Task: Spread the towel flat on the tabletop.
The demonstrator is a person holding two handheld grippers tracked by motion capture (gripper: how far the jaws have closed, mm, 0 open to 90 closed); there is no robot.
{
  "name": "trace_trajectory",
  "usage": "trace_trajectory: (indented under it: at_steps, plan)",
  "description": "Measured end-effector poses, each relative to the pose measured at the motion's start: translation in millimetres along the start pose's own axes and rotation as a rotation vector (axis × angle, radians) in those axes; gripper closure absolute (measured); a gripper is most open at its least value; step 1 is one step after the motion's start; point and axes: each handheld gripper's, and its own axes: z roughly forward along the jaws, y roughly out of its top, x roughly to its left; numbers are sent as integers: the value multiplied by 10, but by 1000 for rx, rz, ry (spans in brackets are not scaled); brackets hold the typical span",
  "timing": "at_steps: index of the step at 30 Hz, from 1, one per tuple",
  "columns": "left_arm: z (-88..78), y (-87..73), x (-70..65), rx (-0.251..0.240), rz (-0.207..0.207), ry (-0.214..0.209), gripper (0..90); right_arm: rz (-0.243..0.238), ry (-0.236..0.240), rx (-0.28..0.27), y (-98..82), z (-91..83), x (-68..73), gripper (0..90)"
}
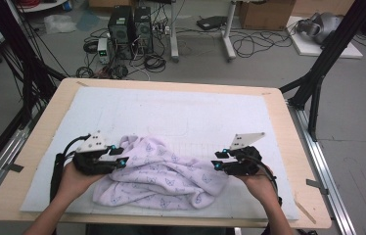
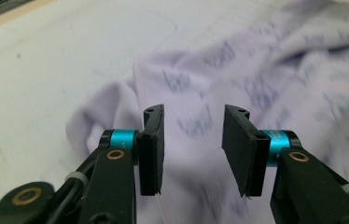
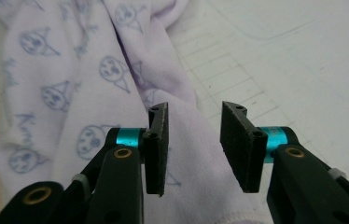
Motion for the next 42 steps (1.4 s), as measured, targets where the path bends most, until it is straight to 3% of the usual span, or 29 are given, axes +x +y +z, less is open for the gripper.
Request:
trace_trajectory:
  at_steps: [4,6,7,8,10,12,13,17,21,26,29,30,32,34,36,37,39,41,42]
  plan:
    - [347,122,86,49,4,-2,611,22,3,63,-126,196,-24,541]
    - [519,99,122,86,-12,-9,595,44,8,91,-226,265,-47,547]
    - [602,75,134,118,-14,6,579,62,19,96,-272,289,-53,565]
    - [698,39,161,168,-22,8,575,68,24,93,-309,308,-56,588]
    - [791,-7,183,218,-25,7,616,64,37,71,-337,294,-62,736]
    - [819,-20,185,221,-8,5,790,58,70,75,-330,295,-81,838]
    - [804,-10,182,216,-4,7,865,53,73,82,-313,293,-83,856]
    - [651,37,172,171,13,44,883,7,8,80,-138,241,-109,870]
    - [403,84,214,90,-6,90,886,-15,-63,7,138,113,-200,871]
    - [164,108,218,50,12,141,886,-43,-145,-85,449,-101,-288,871]
    - [69,47,199,46,5,122,885,-16,-148,-151,489,-190,-354,864]
    - [77,2,190,61,2,96,884,-2,-138,-136,468,-161,-373,838]
    - [107,-55,184,81,6,69,859,37,-102,-76,378,-11,-416,674]
    - [165,-86,196,80,-14,55,687,49,-80,-45,273,122,-421,618]
    - [237,-70,221,88,-18,66,602,63,-50,-42,185,226,-416,558]
    - [276,-48,239,88,-27,67,570,74,-38,-11,152,284,-412,515]
    - [341,-1,269,82,-40,64,537,68,-39,81,119,392,-406,492]
    - [433,46,296,69,-51,73,534,55,-47,133,98,473,-403,479]
    - [498,63,310,90,-46,79,535,57,-51,142,92,508,-411,473]
